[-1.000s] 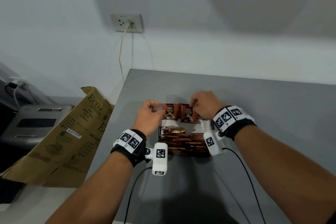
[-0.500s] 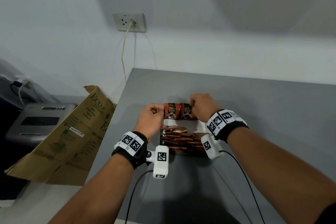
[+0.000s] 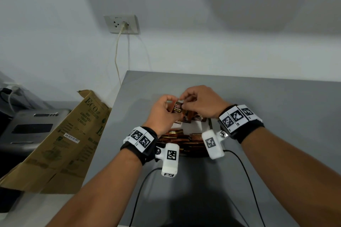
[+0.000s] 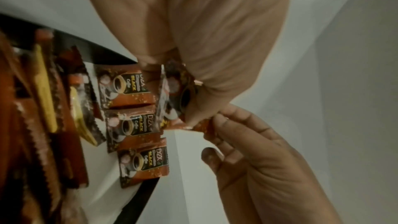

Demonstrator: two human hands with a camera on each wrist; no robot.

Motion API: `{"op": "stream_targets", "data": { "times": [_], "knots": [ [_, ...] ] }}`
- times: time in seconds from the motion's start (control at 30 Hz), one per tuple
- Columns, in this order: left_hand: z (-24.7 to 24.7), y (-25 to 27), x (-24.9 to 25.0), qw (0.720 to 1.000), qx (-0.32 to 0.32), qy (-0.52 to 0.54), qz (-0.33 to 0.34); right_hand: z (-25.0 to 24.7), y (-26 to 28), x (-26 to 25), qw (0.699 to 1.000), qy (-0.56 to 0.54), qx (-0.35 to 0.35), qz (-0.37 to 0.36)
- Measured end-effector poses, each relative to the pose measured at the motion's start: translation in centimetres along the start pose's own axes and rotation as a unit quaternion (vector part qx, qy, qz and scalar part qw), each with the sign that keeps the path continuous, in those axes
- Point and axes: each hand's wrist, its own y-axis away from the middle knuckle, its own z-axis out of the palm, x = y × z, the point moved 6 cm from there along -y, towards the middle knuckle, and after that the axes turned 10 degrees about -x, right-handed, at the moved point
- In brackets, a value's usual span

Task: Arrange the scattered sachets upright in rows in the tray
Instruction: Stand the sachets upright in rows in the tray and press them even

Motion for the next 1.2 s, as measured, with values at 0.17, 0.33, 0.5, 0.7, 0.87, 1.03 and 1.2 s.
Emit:
{"op": "stream_targets", "data": {
  "times": [0.17,0.33,0.5,0.7,0.87,1.03,1.2],
  "knots": [
    [-0.4,-0.3,-0.5,0.998,0.04,-0.03,-0.026,-3.5,0.8,2.4,0.994,0.074,0.062,0.053],
    [-1.4,0.5,-1.6,0.996,0.06,-0.063,-0.038,-2.1,0.9,6.0,0.983,0.147,0.013,0.111],
    [-1.7,0.9,-2.5,0.995,0.055,-0.067,-0.052,0.0,0.0,7.7,0.978,0.167,0.016,0.125],
    [-2.3,1.4,-3.0,0.994,0.064,-0.068,-0.064,0.5,-0.4,8.4,0.974,0.181,0.041,0.132],
    [-2.4,1.3,-3.3,0.993,0.069,-0.07,-0.068,0.4,-0.5,8.3,0.973,0.181,0.057,0.129],
    [-2.3,1.3,-3.3,0.99,0.065,-0.103,-0.071,0.4,-0.1,8.6,0.97,0.195,0.064,0.131],
    [-2.9,1.4,-3.8,0.985,0.054,-0.134,-0.092,-0.1,1.0,6.1,0.983,0.155,0.075,0.059]
  ]
}}
